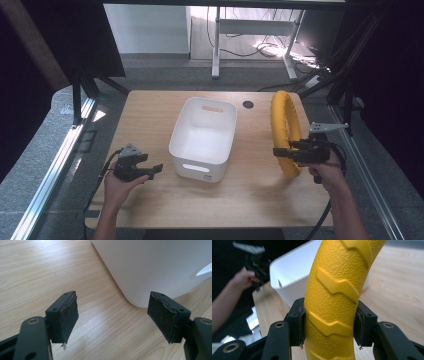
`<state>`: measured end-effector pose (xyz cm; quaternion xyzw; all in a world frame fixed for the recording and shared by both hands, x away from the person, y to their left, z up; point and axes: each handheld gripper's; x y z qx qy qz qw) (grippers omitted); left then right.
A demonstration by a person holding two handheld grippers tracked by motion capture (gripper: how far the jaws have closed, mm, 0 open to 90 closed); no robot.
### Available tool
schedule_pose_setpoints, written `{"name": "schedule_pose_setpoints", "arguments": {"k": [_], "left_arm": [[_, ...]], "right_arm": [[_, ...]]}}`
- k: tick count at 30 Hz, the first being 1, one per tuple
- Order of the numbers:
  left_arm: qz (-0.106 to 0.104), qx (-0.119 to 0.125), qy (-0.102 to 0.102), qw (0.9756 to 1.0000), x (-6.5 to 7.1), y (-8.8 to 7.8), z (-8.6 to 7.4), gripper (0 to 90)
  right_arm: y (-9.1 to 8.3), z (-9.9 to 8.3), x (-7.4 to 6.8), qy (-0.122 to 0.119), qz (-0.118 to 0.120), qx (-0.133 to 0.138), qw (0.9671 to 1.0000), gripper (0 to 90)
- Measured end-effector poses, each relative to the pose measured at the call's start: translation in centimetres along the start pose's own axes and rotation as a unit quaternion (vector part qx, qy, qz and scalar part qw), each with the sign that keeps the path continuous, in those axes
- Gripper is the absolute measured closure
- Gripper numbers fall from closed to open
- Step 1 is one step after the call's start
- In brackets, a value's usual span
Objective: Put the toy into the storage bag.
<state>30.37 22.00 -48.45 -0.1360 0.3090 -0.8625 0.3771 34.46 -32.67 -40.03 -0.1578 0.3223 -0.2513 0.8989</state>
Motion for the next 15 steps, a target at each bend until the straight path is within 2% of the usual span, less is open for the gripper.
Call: {"name": "schedule_pose_setpoints", "arguments": {"k": [1,2,4,11,15], "left_arm": [[0.000,0.000,0.000,1.0000,0.00,0.00,0.00,24.7],[-0.001,-0.001,0.002,1.0000,-0.01,0.03,0.00,24.7],[0.000,-0.001,0.001,1.0000,0.02,0.05,0.00,24.7],[0.000,-0.002,0.001,1.0000,0.02,0.09,0.00,24.6],[0.000,-0.002,0.001,1.0000,0.01,0.06,0.00,24.6]], "right_arm": [[0.00,0.00,0.00,0.000,0.000,0.000,1.0000,51.4],[-0.16,-0.03,-0.10,0.001,0.010,0.018,0.9998,51.4],[-0.21,-0.06,-0.17,0.002,0.017,0.032,0.9993,51.3],[0.09,-0.05,-0.50,0.006,0.032,0.059,0.9977,51.3],[0.32,-0.02,-0.88,0.003,0.027,0.074,0.9969,51.2]]}}
Point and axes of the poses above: each handheld gripper's, and its own axes: y roughly forward along the jaws, z roughly out of its top, x roughly to its right, and after that the axes turned 12 degrees about y, right-handed
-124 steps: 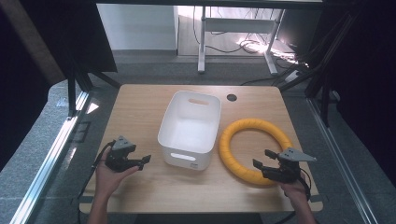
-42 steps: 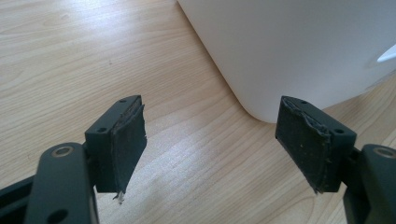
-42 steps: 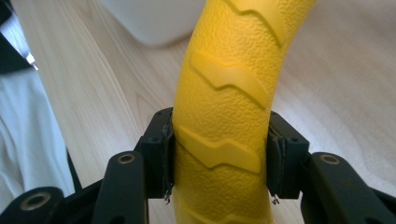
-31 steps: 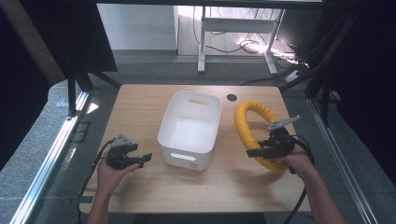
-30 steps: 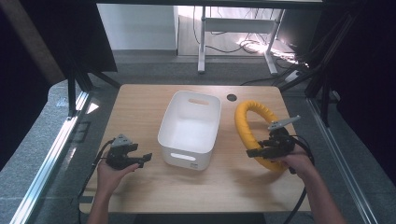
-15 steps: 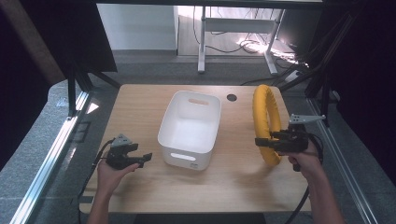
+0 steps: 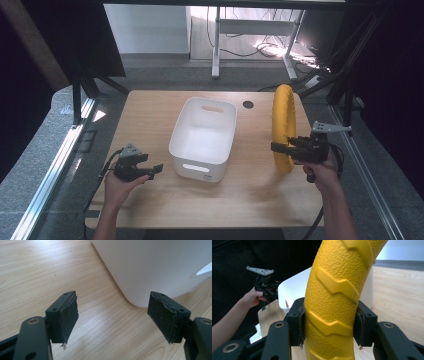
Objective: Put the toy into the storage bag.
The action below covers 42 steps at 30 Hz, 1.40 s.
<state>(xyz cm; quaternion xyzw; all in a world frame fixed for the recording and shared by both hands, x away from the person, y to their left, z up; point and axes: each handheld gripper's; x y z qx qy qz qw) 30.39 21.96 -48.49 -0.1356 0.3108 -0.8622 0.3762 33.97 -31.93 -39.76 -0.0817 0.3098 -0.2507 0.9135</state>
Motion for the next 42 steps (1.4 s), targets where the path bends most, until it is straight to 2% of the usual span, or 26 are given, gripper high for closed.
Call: {"name": "schedule_pose_setpoints", "arguments": {"k": [6,14,17,24,25,26,27,28,29,34,35,36,37,38,42], "left_arm": [[-0.001,-0.001,0.002,1.0000,0.0,0.1,0.0,24.6],[0.000,0.000,-0.003,1.0000,0.1,0.0,0.0,24.6],[-0.002,-0.002,0.000,1.0000,0.1,0.1,0.0,24.6],[-0.003,-0.002,0.000,1.0000,0.1,0.2,0.0,24.6],[-0.003,-0.003,0.000,1.0000,0.1,0.2,0.0,24.6],[-0.003,-0.003,0.000,1.0000,0.1,0.2,0.0,24.6],[-0.004,-0.002,0.002,1.0000,0.1,0.2,0.1,24.6],[-0.004,-0.002,0.002,1.0000,0.1,0.2,0.1,24.6],[-0.003,-0.003,0.003,1.0000,0.0,0.2,0.1,24.6],[-0.001,-0.004,-0.001,1.0000,0.0,0.1,0.1,24.6],[-0.001,-0.005,0.000,1.0000,-0.1,0.1,0.2,24.6],[-0.003,-0.007,-0.004,1.0000,-0.1,0.0,0.2,24.7],[-0.003,-0.007,-0.004,1.0000,-0.1,0.0,0.2,24.7],[-0.004,-0.011,-0.006,0.9999,-0.2,0.0,0.2,24.8],[-0.003,-0.012,-0.007,0.9999,-0.3,-0.2,0.2,24.9]], "right_arm": [[0.4,0.2,-0.9,-0.010,-0.012,0.040,0.9991,51.2],[1.3,0.1,-2.1,-0.021,-0.034,0.072,0.9966,51.1],[2.1,-0.3,-2.9,-0.022,-0.048,0.092,0.9944,51.1],[3.3,-0.5,-4.2,-0.036,-0.069,0.110,0.9909,51.0],[3.7,-0.5,-4.6,-0.042,-0.077,0.119,0.9890,51.0],[3.7,-0.5,-4.6,-0.042,-0.077,0.119,0.9890,51.0],[4.0,-0.6,-5.0,-0.041,-0.084,0.131,0.9870,51.0],[4.0,-0.6,-5.0,-0.041,-0.084,0.131,0.9870,51.0],[4.4,-0.7,-5.6,-0.044,-0.090,0.142,0.9849,51.0],[5.3,-0.8,-6.8,-0.058,-0.104,0.166,0.9788,50.9],[5.3,-0.8,-6.8,-0.058,-0.104,0.166,0.9788,50.9],[5.7,-0.7,-7.3,-0.065,-0.109,0.176,0.9761,50.9],[5.7,-0.7,-7.3,-0.065,-0.109,0.176,0.9761,50.9],[6.0,-0.7,-7.7,-0.074,-0.112,0.183,0.9740,50.9],[6.5,-0.6,-8.3,-0.086,-0.114,0.191,0.9712,50.8]]}}
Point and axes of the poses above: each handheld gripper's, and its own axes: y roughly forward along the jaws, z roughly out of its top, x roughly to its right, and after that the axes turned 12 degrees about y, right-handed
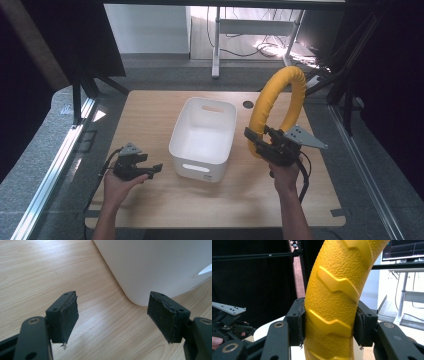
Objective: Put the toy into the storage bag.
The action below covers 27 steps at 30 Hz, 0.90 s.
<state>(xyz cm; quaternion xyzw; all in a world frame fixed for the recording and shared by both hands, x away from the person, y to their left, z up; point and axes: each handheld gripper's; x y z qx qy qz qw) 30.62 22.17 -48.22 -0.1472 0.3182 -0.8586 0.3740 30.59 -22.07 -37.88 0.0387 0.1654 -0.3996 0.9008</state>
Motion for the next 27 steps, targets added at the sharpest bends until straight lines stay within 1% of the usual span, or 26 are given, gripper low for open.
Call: {"name": "schedule_pose_setpoints", "arguments": {"k": [1,2,7,8,11,12,14,15,19,23,24,25,27], "left_arm": [[0.000,0.001,-0.001,1.0000,0.0,0.0,0.0,24.9],[0.000,0.001,0.001,1.0000,0.0,0.0,0.0,24.9],[-0.001,-0.001,0.000,1.0000,0.0,0.0,0.0,24.9],[-0.001,-0.002,0.001,1.0000,0.0,0.0,0.0,24.9],[-0.001,-0.001,0.000,1.0000,0.0,0.0,-0.1,24.9],[-0.001,-0.001,0.000,1.0000,0.0,0.0,-0.1,24.9],[0.000,-0.001,-0.001,1.0000,0.0,0.0,-0.1,24.9],[0.000,-0.001,-0.001,1.0000,0.0,0.0,-0.1,24.9],[-0.001,-0.002,-0.001,1.0000,0.0,-0.1,-0.1,24.9],[-0.001,-0.002,0.000,1.0000,0.0,0.0,-0.1,24.9],[-0.001,-0.002,0.000,1.0000,0.0,0.0,-0.1,24.9],[-0.002,-0.003,0.000,1.0000,-0.1,0.0,-0.1,24.9],[-0.002,-0.003,-0.001,1.0000,-0.1,0.0,-0.1,24.9]], "right_arm": [[0.1,0.1,-0.3,-0.004,-0.003,0.004,1.0000,50.9],[0.2,0.2,-0.6,-0.007,0.000,0.008,0.9999,50.8],[0.5,0.7,-1.2,-0.010,0.000,0.017,0.9998,50.8],[0.7,1.0,-1.6,-0.016,0.000,0.020,0.9997,50.7],[1.0,1.5,-2.3,-0.024,-0.002,0.026,0.9994,50.7],[1.0,1.5,-2.3,-0.024,-0.002,0.026,0.9994,50.7],[1.2,1.9,-3.0,-0.035,-0.005,0.033,0.9988,50.6],[1.3,2.0,-3.2,-0.037,-0.005,0.034,0.9987,50.7],[1.5,2.6,-3.9,-0.040,-0.001,0.042,0.9983,50.6],[1.9,3.2,-4.7,-0.050,0.000,0.048,0.9976,50.6],[1.9,3.2,-4.7,-0.050,0.000,0.048,0.9976,50.6],[2.1,3.6,-5.2,-0.053,0.002,0.050,0.9973,50.6],[2.2,3.7,-5.3,-0.055,0.004,0.051,0.9971,50.6]]}}
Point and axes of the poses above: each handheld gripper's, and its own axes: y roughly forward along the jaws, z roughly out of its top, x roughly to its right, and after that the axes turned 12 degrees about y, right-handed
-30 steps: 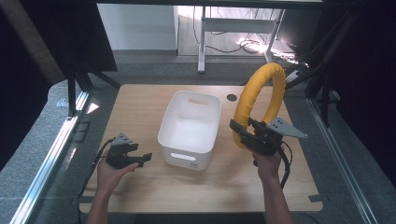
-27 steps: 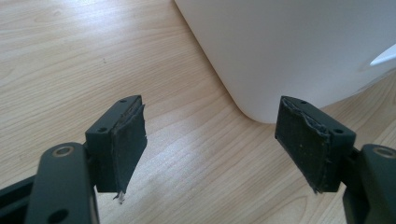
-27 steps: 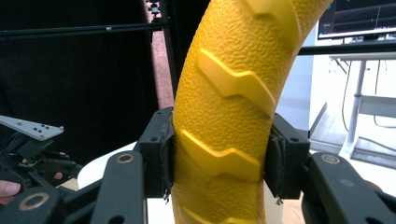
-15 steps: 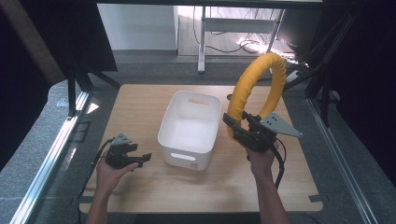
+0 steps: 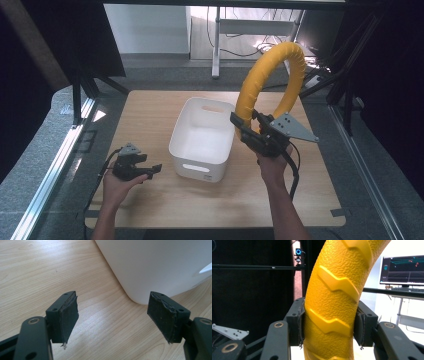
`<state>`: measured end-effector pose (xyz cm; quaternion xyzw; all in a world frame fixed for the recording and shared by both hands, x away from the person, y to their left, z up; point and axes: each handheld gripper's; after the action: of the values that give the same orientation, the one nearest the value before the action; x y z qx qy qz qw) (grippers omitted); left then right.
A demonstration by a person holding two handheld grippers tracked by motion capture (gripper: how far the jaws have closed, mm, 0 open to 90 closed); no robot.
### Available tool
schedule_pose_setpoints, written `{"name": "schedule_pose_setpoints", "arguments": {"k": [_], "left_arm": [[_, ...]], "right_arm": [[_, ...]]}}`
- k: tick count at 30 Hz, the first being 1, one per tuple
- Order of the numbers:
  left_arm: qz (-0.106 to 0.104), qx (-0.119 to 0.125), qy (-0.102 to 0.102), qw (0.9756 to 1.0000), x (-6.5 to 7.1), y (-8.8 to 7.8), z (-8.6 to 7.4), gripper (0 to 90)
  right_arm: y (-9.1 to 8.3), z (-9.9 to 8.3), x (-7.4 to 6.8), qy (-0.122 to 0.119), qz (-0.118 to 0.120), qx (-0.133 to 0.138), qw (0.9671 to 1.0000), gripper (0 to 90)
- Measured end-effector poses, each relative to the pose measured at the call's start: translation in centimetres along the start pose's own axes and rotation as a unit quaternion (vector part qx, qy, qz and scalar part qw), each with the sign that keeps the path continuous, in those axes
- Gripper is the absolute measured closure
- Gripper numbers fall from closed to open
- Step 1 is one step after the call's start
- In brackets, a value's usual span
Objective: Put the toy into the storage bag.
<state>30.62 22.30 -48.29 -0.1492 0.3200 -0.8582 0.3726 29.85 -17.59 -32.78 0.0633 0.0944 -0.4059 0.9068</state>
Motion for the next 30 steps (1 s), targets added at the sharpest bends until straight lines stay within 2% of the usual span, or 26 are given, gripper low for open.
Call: {"name": "schedule_pose_setpoints", "arguments": {"k": [11,27,30], "left_arm": [[0.000,0.002,-0.002,1.0000,-0.1,-0.2,-0.1,24.9],[0.001,0.002,-0.006,1.0000,-0.4,-0.4,-0.1,24.8],[-0.008,0.015,-0.013,0.9998,-0.5,-0.9,0.0,24.9]], "right_arm": [[2.4,1.5,-3.0,-0.020,0.030,0.005,0.9993,50.6],[5.6,0.8,-5.4,-0.020,0.057,-0.011,0.9981,50.5],[6.3,0.6,-6.1,-0.025,0.067,-0.013,0.9973,50.5]]}}
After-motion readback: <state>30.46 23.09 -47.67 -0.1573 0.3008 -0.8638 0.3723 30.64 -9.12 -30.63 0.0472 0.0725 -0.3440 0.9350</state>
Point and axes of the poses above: each handheld gripper's, and its own axes: y roughly forward along the jaws, z roughly out of its top, x roughly to its right, and after that the axes turned 12 degrees about y, right-handed
